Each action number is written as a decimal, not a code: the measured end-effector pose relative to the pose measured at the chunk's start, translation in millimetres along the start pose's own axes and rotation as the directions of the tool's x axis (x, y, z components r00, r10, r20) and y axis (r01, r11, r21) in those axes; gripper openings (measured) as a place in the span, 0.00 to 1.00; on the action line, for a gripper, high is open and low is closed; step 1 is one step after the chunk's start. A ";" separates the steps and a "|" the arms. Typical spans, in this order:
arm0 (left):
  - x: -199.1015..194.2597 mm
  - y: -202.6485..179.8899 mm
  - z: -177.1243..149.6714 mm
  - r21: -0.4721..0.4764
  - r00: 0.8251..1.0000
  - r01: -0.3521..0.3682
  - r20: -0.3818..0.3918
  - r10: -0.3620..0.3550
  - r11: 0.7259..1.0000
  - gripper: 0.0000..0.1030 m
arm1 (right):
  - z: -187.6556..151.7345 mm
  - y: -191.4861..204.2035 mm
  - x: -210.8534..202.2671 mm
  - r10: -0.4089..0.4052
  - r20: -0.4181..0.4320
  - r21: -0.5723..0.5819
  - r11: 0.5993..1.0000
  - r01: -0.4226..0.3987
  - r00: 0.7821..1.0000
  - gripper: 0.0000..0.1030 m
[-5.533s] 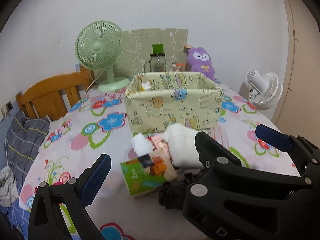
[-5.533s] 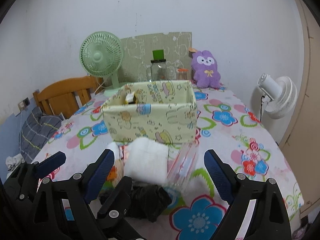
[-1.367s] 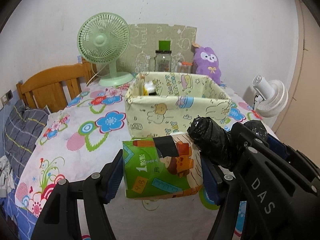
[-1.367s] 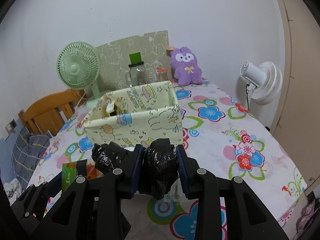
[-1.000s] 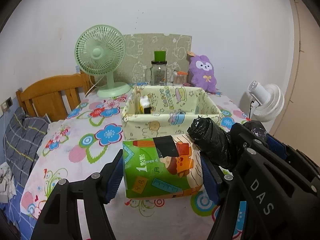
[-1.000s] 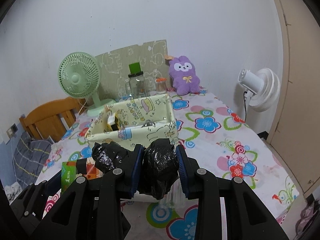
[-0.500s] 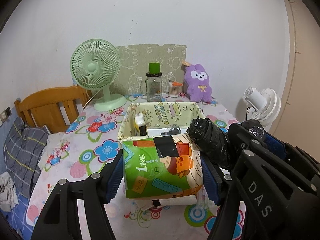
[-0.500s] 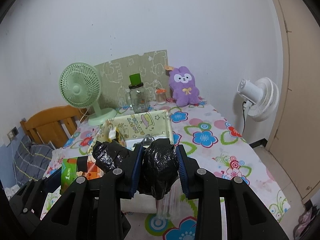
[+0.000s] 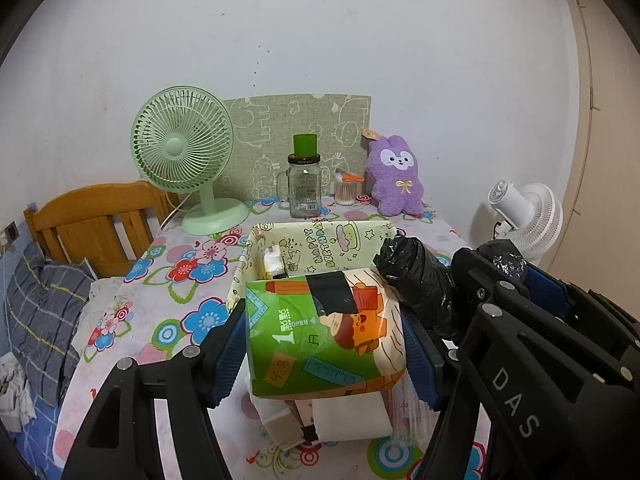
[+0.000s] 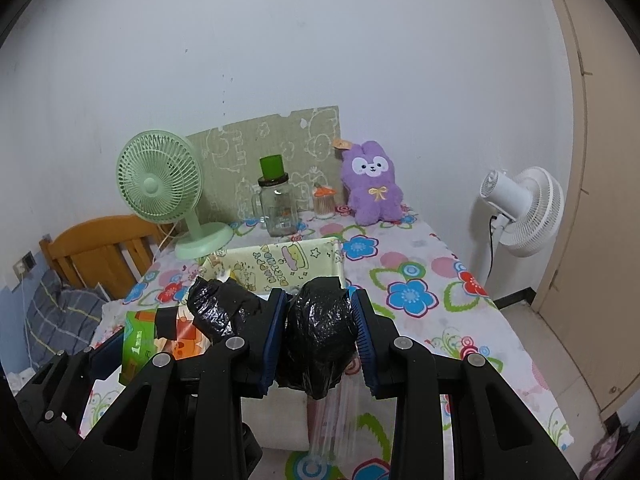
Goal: Organize soft objects
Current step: 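Carry the black plastic bag with the right gripper toward the fabric box, then lower the black plastic bag into the fabric box and open the right gripper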
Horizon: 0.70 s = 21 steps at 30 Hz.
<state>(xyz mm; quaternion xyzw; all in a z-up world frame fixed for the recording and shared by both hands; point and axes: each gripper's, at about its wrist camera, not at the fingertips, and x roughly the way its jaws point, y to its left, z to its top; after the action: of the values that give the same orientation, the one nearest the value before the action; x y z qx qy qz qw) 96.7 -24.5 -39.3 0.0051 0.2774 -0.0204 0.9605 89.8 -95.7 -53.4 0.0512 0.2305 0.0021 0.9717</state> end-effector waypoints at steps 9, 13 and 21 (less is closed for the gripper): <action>18.3 6.4 12.0 -0.003 1.000 -0.006 0.003 0.006 1.000 0.69 | 13.2 7.4 22.7 0.013 -0.010 -0.038 0.999 -0.014 1.000 0.36; 25.4 9.4 16.3 -0.003 1.000 -0.006 0.001 0.006 1.000 0.69 | 19.3 10.9 35.1 0.018 -0.019 -0.054 0.998 -0.019 1.000 0.36; 47.9 15.2 29.4 0.002 1.000 -0.008 -0.008 0.008 1.000 0.69 | 30.0 16.3 59.2 0.026 -0.034 -0.085 0.996 -0.029 0.999 0.36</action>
<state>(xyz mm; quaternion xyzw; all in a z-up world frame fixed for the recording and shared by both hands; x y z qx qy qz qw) 153.5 -11.7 -40.0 0.0074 0.2813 -0.0169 0.9594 156.4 -80.8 -51.6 0.0128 0.2452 0.0262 0.9690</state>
